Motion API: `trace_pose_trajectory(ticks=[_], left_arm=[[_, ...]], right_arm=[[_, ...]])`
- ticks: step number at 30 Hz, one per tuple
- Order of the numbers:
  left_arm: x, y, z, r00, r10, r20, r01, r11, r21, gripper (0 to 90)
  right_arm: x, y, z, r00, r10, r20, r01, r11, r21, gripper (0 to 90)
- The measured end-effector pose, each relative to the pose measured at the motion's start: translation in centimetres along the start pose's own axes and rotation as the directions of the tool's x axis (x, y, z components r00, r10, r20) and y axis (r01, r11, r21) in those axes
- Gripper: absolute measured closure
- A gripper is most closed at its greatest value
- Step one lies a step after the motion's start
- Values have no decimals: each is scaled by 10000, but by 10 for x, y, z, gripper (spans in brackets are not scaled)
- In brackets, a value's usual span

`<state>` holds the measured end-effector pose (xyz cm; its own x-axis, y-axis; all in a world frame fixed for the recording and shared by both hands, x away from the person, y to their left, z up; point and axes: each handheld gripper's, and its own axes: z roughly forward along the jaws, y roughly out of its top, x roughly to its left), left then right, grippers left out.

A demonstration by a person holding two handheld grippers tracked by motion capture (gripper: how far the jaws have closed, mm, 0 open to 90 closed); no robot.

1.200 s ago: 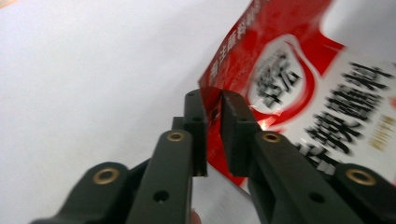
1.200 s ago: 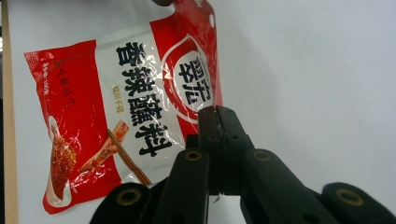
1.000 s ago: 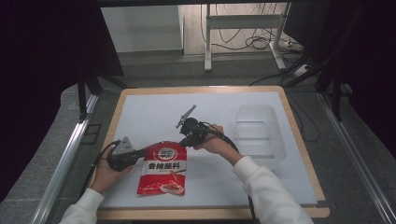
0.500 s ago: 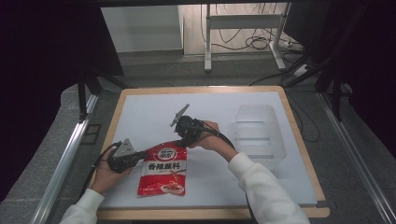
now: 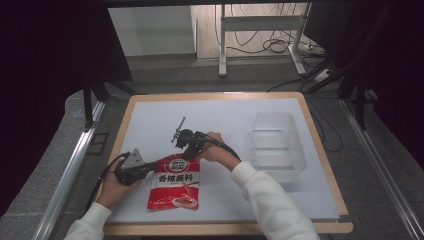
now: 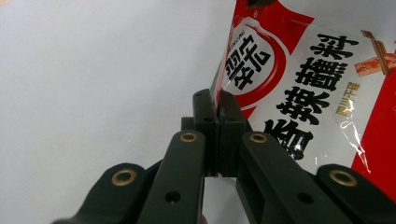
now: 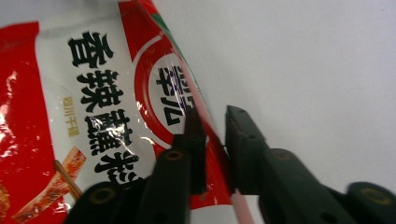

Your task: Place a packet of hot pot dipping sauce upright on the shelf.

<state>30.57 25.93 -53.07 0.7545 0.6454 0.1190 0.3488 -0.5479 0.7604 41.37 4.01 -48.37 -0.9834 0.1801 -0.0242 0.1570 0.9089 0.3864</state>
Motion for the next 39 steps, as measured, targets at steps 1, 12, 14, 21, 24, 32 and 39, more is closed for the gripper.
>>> trace_pose_trajectory(ticks=[1, 12, 14, 21, 24, 32, 39], left_arm=[[0, 0, 0, 10000, -6, -7, 6, 10000, -5, 890], [2, -2, -1, 9980, -453, -451, 435, 9983, -397, 572], [2, -3, -4, 9946, -846, -599, 815, 9953, -515, 409], [2, -3, -14, 9884, -1415, -546, 1359, 9862, -942, 327], [-1, -5, -18, 9867, -1515, -586, 1453, 9844, -994, 318], [-3, -5, -19, 9866, -1534, -549, 1477, 9844, -953, 312], [-1, -6, -21, 9851, -1608, -618, 1550, 9839, -894, 310]], right_arm=[[0, 0, 1, 10000, -61, 30, 61, 10000, 26, 815], [2, 1, -6, 9986, -484, -231, 478, 9986, -238, 879], [2, 0, -9, 9990, -361, -281, 350, 9986, -400, 882], [1, -2, -14, 9991, -227, -355, 210, 9986, -480, 884], [2, -4, -18, 9991, -171, -390, 150, 9985, -535, 885], [2, -6, -29, 9991, -80, -417, 50, 9974, -714, 886], [3, -9, -43, 9993, 42, -367, -76, 9956, -931, 887]])
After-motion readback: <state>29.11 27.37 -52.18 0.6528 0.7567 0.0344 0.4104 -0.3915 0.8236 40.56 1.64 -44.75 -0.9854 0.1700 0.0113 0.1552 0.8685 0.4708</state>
